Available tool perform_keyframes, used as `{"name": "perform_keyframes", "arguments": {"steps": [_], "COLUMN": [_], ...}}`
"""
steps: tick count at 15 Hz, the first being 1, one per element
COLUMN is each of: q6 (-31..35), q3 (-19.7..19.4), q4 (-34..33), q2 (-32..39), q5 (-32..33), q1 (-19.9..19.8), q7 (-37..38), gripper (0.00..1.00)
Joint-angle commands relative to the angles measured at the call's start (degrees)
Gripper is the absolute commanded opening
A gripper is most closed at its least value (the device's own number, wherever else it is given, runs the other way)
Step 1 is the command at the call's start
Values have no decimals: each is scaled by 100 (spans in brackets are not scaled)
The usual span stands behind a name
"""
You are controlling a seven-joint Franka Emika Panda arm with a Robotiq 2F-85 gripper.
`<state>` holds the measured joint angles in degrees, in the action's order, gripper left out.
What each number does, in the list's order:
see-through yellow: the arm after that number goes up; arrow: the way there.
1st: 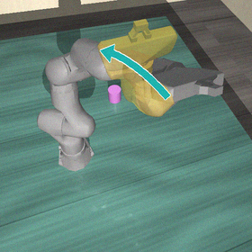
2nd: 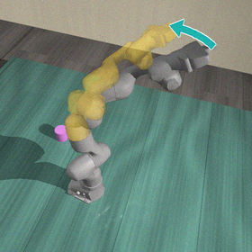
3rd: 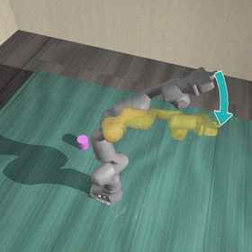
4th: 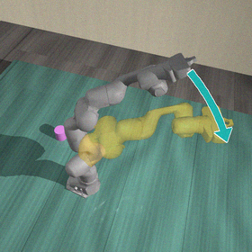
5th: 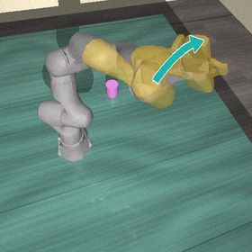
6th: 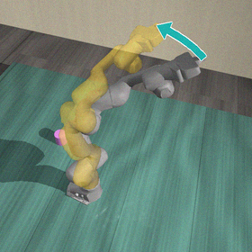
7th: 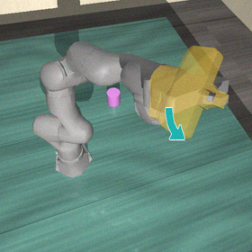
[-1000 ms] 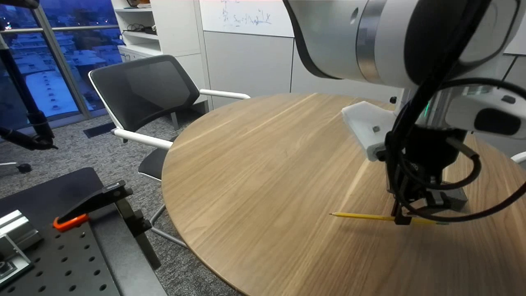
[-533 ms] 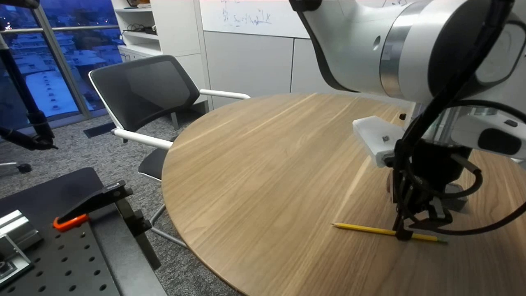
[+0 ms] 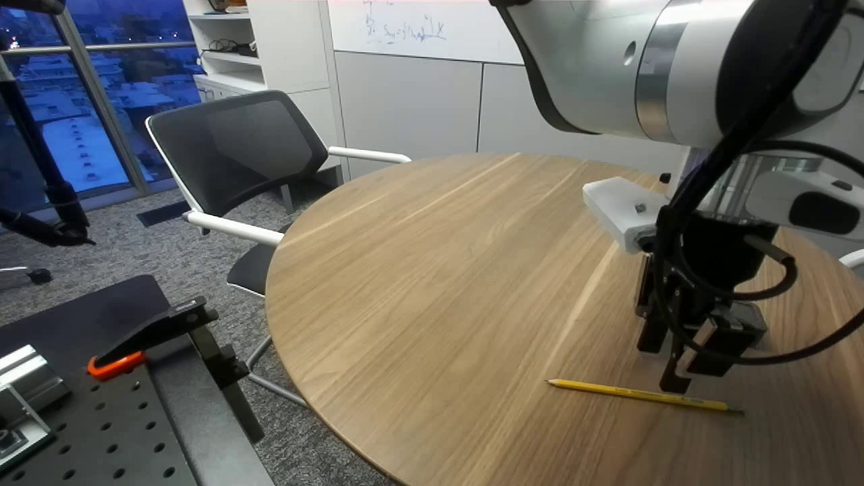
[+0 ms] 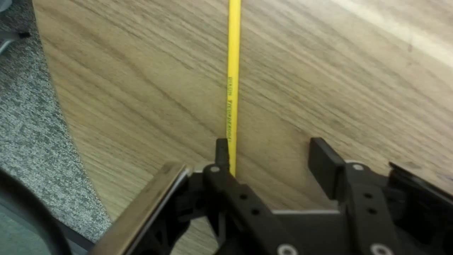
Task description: Move the pencil to the right
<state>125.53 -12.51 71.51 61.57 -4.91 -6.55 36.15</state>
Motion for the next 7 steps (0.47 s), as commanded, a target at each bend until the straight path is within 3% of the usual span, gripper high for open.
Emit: {"name": "perform_keyframes", "arguments": {"steps": [1, 2, 3, 4, 5, 7], "q6": [29, 6, -146, -45, -90, -119], "q3": [232, 292, 353, 164, 209, 254], "q4": [680, 863, 1095, 327, 515, 794], "q2": [-866, -1100, -1373, -622, -862, -1169], "q5": [-124, -124, -73, -41, -43, -42], "q1": [-9, -12, -12, 30, 38, 42], "q7": [-456, -643, -961, -511, -674, -805], "gripper": [92, 100, 100, 88, 97, 100]}}
